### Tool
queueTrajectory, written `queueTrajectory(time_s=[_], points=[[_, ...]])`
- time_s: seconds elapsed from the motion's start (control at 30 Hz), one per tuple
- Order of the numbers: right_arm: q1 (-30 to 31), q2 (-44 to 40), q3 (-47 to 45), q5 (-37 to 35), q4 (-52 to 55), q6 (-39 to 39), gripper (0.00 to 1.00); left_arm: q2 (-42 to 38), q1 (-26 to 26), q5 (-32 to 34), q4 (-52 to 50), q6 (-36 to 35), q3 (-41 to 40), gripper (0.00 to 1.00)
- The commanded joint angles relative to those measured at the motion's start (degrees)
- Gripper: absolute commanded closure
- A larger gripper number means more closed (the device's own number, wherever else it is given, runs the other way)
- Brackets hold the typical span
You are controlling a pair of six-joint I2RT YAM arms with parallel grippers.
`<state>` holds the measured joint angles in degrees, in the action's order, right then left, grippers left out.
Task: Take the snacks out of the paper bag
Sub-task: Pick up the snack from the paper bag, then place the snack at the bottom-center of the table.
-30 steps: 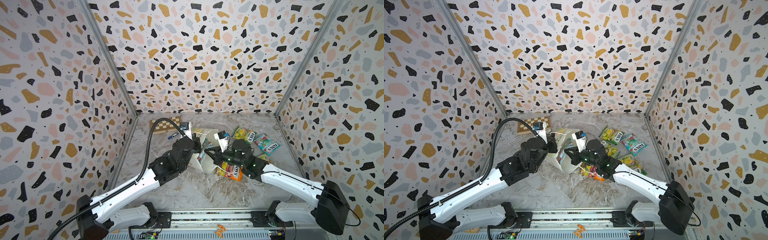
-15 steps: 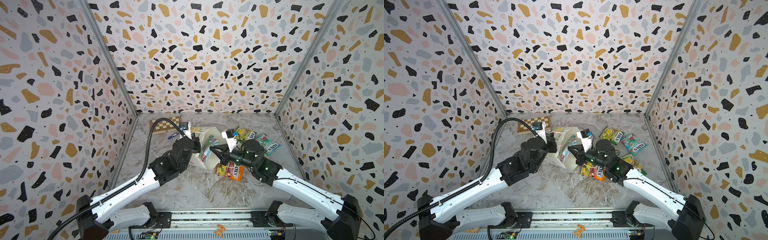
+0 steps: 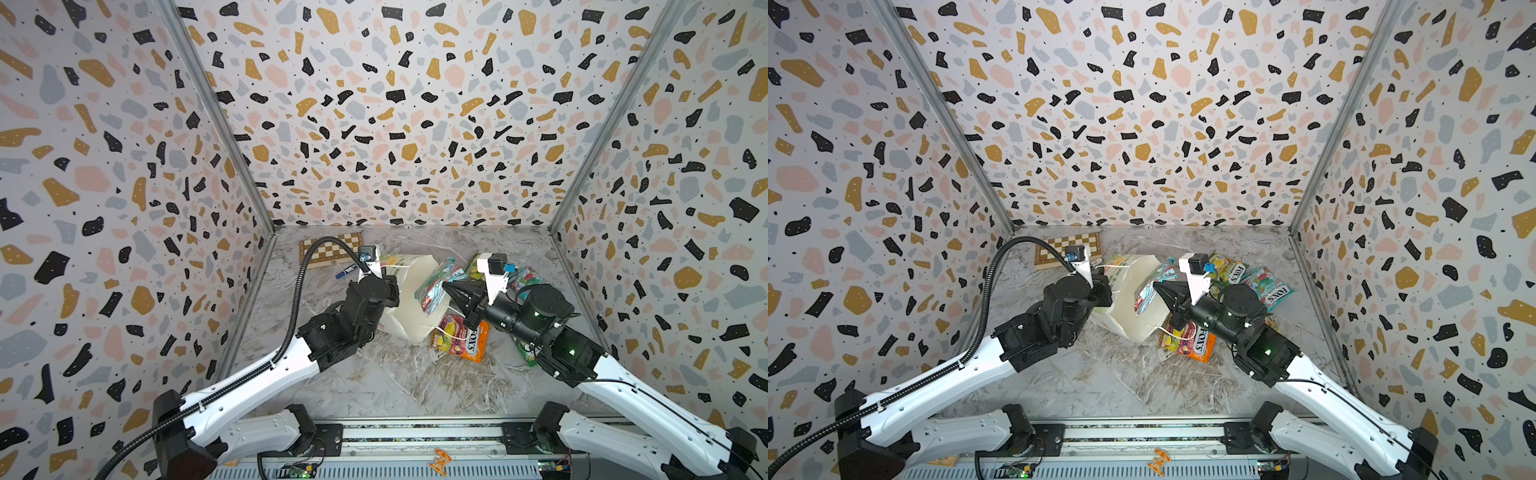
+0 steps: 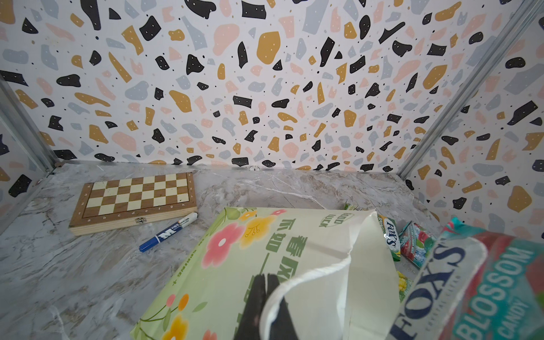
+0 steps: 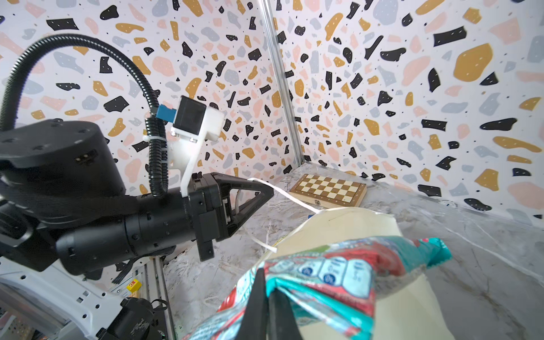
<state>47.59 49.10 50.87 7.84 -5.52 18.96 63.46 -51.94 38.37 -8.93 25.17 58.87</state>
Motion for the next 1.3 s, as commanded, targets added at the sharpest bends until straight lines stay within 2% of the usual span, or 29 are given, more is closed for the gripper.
queueTrajectory(time_s=[0.0, 0.27, 0.4, 0.57, 0.7, 0.77, 0.97, 1.27], points=[[-0.18, -3.54, 3.61, -6.05, 1.01, -2.93, 1.0, -1.27, -0.15, 2.7, 0.16, -0.95, 0.68, 1.0], [-1.23, -3.81, 7.23, -23.33, 13.39, -5.67, 1.0, -1.5, -0.05, 4.02, -0.1, -1.35, 0.72, 1.0], [-5.83, -2.45, 8.1, -25.67, 19.59, -3.69, 1.0, -1.72, -0.04, 4.34, -0.3, -1.28, 0.75, 1.0], [-16.96, -2.15, 6.5, -17.17, 24.18, -0.17, 1.0, -2.07, 0.08, 5.13, -0.9, -1.26, 0.72, 1.0], [-22.72, -1.85, 5.47, -10.88, 26.62, 0.35, 1.0, -2.45, 0.21, 6.19, -1.53, -1.26, 0.77, 1.0], [-24.43, -0.93, 5.54, -5.47, 28.0, -0.67, 1.0, -2.55, 0.34, 6.62, -1.57, -1.17, 0.79, 1.0], [-25.45, 1.3, 4.36, 10.09, 30.68, -2.06, 1.0, -2.68, 0.37, 7.05, -1.49, -0.55, 0.53, 1.0], [-25.45, 1.7, 0.92, 19.12, 33.93, -3.03, 1.0, -2.72, 1.1, 11.24, -3.34, 0.26, 1.1, 1.0]])
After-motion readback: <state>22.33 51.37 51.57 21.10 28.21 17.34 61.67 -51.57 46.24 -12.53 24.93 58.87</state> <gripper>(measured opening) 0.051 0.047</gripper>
